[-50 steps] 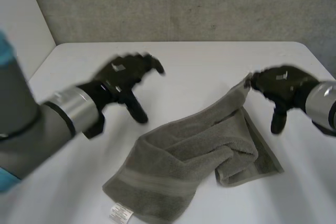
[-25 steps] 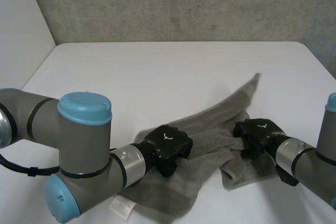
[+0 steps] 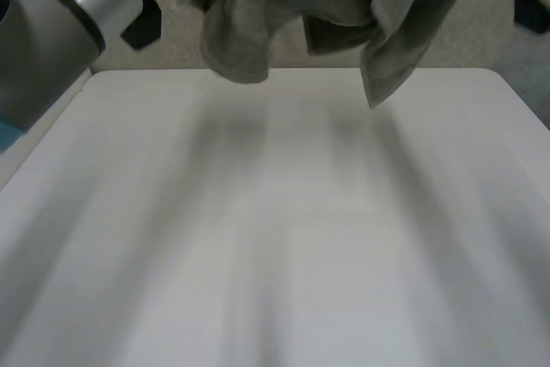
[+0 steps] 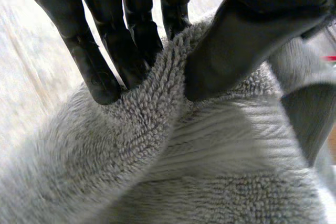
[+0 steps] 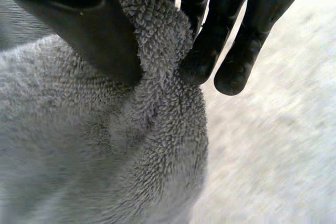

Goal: Fold the towel.

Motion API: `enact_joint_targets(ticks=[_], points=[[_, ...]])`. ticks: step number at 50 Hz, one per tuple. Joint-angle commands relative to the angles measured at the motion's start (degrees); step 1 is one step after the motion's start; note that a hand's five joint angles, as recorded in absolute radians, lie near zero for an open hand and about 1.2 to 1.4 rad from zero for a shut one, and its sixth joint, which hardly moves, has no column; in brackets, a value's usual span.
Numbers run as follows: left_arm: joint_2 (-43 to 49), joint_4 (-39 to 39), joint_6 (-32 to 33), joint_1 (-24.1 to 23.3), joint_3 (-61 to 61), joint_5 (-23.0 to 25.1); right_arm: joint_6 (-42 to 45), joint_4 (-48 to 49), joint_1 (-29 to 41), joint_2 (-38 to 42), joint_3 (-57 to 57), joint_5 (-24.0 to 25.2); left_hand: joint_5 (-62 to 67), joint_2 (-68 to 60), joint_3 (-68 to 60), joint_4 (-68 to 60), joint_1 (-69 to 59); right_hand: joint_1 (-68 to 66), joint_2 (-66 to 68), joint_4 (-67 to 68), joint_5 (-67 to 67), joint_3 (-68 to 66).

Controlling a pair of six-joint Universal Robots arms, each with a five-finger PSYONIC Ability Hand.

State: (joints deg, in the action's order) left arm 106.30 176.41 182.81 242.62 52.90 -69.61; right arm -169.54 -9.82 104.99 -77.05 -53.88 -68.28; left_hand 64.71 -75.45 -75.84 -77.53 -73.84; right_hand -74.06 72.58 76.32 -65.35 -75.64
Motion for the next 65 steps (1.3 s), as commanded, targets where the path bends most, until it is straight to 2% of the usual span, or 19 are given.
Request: enact_joint_targets(ticks=[1,4,7,15,19,26,31,42,48,53,55,56,57,58,59,60,61,63,65], points=[[-6.63,-0.01,-1.94,0.93,19.88,5.36,16.88,-12.68,0.39,-0.29,-11.69,3.85,5.29,-4.55,-4.16,-2.47,-6.16,-5.94,7.42,3.68,-4.65,-4.36],[-9.17,0.78,-1.85,2.15,28.47,10.97,22.76,-15.93,0.39,-0.38,-16.07,2.89,5.29,-4.55,-4.16,-2.47,-6.16,-5.94,7.42,3.68,-4.65,-4.36],[-10.32,0.87,-1.85,3.21,30.16,12.30,23.03,-17.42,0.47,-0.47,-15.82,3.50,5.29,-4.55,-4.16,-2.47,-6.16,-5.94,7.42,3.68,-4.65,-4.36],[-8.40,2.01,-2.73,6.02,20.61,11.69,19.43,-17.08,0.56,2.52,-1.23,3.50,5.29,-4.55,-4.16,-2.47,-6.16,-5.94,7.42,3.68,-4.65,-4.36],[-1.29,1.75,-2.64,7.34,13.48,10.90,16.70,-14.45,0.82,9.88,8.85,2.63,5.29,-4.55,-4.16,-2.47,-6.16,-5.94,7.42,3.68,-4.65,-4.36],[6.99,1.66,-2.29,8.14,12.06,9.67,16.88,-14.09,3.38,19.31,10.73,0.95,5.29,-4.55,-4.16,-2.47,-6.16,-5.94,7.42,3.68,-4.65,-4.36],[13.05,1.74,-2.11,8.22,12.93,7.83,18.28,-13.74,5.39,25.45,9.32,-2.99,5.29,-4.55,-4.16,-2.47,-6.16,-5.94,7.42,3.68,-4.65,-4.36],[11.39,1.04,-2.02,8.31,13.11,8.00,19.16,-15.41,6.45,22.56,3.70,-3.00,5.29,-4.55,-4.16,-2.47,-6.16,-5.94,7.42,3.68,-4.65,-4.36],[10.16,-0.01,-1.85,8.14,12.23,8.09,25.84,-18.92,6.98,21.33,1.85,-3.09,5.29,-4.55,-4.16,-2.47,-6.16,-5.94,7.42,3.68,-4.65,-4.36],[12.79,4.29,-1.14,8.05,5.55,7.65,25.40,-10.40,7.07,24.05,10.20,-5.20,5.29,-4.55,-4.16,-2.47,-6.16,-5.94,7.42,3.68,-4.65,-4.36],[15.07,9.89,-0.71,7.87,-0.49,7.30,21.12,0.00,9.34,24.93,16.06,-9.48,5.29,-4.55,-4.16,-2.47,-6.16,-5.94,7.42,3.68,-4.65,-4.36],[15.08,9.92,-0.71,7.87,-0.51,7.30,21.10,0.06,9.35,24.93,16.09,-9.51,5.29,-4.55,-4.16,-2.47,-6.16,-5.94,7.42,3.68,-4.65,-4.36],[14.91,12.70,-0.62,7.79,-2.34,7.38,18.57,6.50,10.31,23.80,17.04,-11.68,5.29,-4.55,-4.16,-2.47,-6.16,-5.94,7.42,3.68,-4.65,-4.36],[14.90,12.73,-0.62,7.78,-2.36,7.39,16.28,13.35,10.84,21.88,16.45,-13.53,5.29,-4.55,-4.16,-2.47,-6.16,-5.94,7.42,3.68,-4.65,-4.36],[14.12,16.04,-0.53,7.61,-2.88,7.39,16.26,13.42,10.85,21.86,16.44,-13.55,5.29,-4.55,-4.16,-2.47,-6.16,-5.94,7.42,3.68,-4.65,-4.36],[12.81,19.72,-0.53,7.35,-2.54,7.30,14.43,19.34,10.76,19.60,14.79,-15.03,5.29,-4.55,-4.16,-2.47,-6.16,-5.94,7.42,3.68,-4.65,-4.36],[12.79,19.76,-0.53,7.34,-2.53,7.30,14.42,19.39,10.76,19.57,14.77,-15.04,5.29,-4.55,-4.16,-2.47,-6.16,-5.94,7.42,3.68,-4.65,-4.36],[8.77,26.06,-1.32,7.34,0.26,7.03,12.92,25.53,10.76,15.55,9.96,-16.09,5.29,-4.55,-4.16,-2.47,-6.16,-5.94,7.42,3.68,-4.65,-4.36],[7.19,28.18,-1.32,7.43,2.80,7.03,13.01,25.03,10.67,14.49,8.11,-15.84,5.29,-4.55,-4.16,-2.47,-6.16,-5.94,7.42,3.68,-4.65,-4.36]])
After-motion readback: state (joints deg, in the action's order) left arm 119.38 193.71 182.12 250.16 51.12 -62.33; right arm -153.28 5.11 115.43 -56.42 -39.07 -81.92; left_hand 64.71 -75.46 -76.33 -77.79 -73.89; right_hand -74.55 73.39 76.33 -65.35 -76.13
